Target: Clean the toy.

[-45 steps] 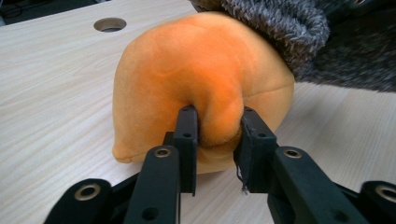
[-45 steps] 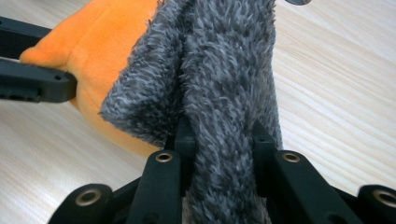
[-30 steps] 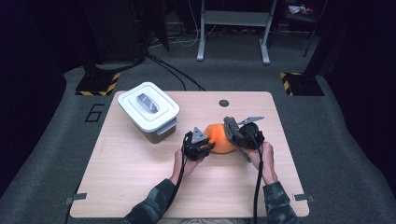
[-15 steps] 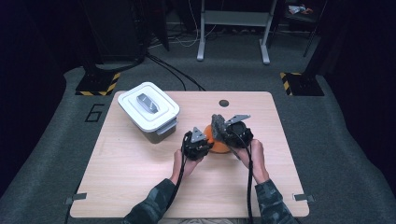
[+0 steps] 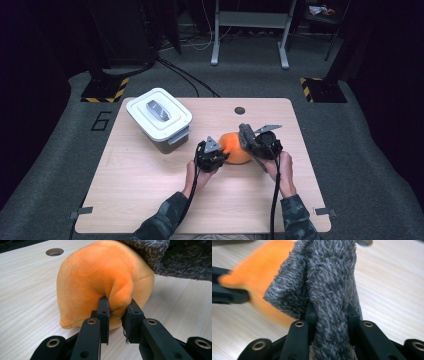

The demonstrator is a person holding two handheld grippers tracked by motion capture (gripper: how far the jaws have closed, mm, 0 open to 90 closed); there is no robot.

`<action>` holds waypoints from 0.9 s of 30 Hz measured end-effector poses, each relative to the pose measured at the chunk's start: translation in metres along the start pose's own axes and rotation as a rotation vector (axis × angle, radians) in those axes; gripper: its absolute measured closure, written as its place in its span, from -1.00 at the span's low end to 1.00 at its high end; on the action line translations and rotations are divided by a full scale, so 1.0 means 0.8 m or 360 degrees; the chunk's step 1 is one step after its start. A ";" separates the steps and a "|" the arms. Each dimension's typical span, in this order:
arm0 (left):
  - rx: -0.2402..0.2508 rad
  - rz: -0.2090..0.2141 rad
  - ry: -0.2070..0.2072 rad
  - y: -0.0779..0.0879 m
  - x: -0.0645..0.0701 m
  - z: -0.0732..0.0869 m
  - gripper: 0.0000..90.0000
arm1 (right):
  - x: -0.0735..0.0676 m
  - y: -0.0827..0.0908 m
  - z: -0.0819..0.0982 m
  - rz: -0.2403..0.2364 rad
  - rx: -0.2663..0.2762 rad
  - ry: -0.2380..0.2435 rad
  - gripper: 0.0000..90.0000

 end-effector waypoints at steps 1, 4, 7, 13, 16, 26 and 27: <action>0.0000 0.0000 -0.0001 0.000 0.000 0.000 0.71 | 0.005 -0.002 0.003 0.0011 -0.0010 -0.0014 0.60; -0.0006 0.0002 -0.0010 0.000 0.000 0.000 0.71 | 0.017 -0.011 0.012 0.0013 -0.0043 -0.0059 0.60; 0.0005 0.0008 -0.0008 0.000 0.000 0.000 0.70 | 0.027 -0.020 0.021 0.0028 -0.0098 -0.0107 0.60; 0.0012 0.0027 -0.0013 0.001 -0.001 0.000 0.70 | 0.048 -0.049 0.042 0.0027 -0.0221 -0.0186 0.60; 0.0014 0.0031 -0.0014 0.001 -0.001 -0.001 0.70 | 0.050 -0.041 0.042 0.0036 -0.0197 -0.0196 0.61; 0.0013 0.0034 -0.0015 0.002 -0.001 -0.001 0.70 | -0.003 0.034 -0.004 -0.0019 0.0064 0.0024 0.61; 0.0017 0.0031 -0.0013 0.002 -0.002 0.000 0.70 | -0.009 0.031 -0.007 -0.0024 0.0049 0.0057 0.61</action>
Point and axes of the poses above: each handheld gripper's, and its own axes: y roughly backward along the jaws, z roughly out of its underside, x roughly to its right, the point moved 3 cm from there along -y, roughly forward along the jaws, and after that the axes turned 4 degrees about -x, right-handed, at the moved point
